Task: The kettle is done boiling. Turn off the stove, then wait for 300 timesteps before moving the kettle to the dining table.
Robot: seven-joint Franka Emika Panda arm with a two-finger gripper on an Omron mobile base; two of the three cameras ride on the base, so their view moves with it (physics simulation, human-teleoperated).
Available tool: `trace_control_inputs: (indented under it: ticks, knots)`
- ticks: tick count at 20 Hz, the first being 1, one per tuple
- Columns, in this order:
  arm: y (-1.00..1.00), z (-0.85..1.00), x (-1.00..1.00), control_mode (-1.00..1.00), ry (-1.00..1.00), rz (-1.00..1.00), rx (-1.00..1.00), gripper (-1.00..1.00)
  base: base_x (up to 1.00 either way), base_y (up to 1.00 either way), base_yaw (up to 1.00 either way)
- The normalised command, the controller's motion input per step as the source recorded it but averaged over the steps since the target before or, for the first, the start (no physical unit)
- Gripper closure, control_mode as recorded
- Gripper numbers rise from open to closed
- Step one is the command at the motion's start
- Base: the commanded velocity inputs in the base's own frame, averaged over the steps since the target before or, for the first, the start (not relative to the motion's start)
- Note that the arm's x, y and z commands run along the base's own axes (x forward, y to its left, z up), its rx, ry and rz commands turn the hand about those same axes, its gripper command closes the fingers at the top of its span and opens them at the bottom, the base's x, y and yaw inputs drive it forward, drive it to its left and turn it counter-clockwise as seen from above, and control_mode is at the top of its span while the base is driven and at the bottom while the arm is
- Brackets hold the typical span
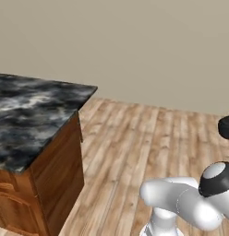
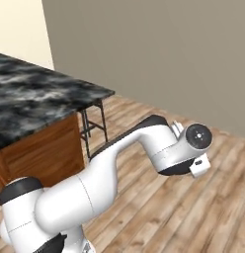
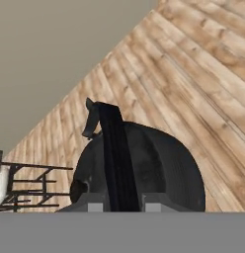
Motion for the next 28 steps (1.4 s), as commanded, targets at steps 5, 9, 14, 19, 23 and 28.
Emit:
trace_control_inputs:
  ticks: [5,9,14,19,23,28]
  knots:
    - [0.00,0.00,0.00,1.00,0.00,0.00,0.00,1.00,0.30,-0.52,0.30]
    - [0.00,0.00,0.00,1.00,0.00,0.00,0.00,1.00,0.36,-0.38,0.35]
    - [0.00,0.00,0.00,1.00,0.00,0.00,0.00,1.00,0.34,-0.29,0.36]
    - [0.00,0.00,0.00,1.00,0.00,0.00,0.00,1.00,0.31,-0.30,0.35]
    - [0.00,0.00,0.00,1.00,0.00,0.00,0.00,1.00,0.25,-0.35,0.35]
    - [0.00,0.00,0.00,1.00,0.00,0.00,0.00,1.00,0.20,-0.37,0.34]
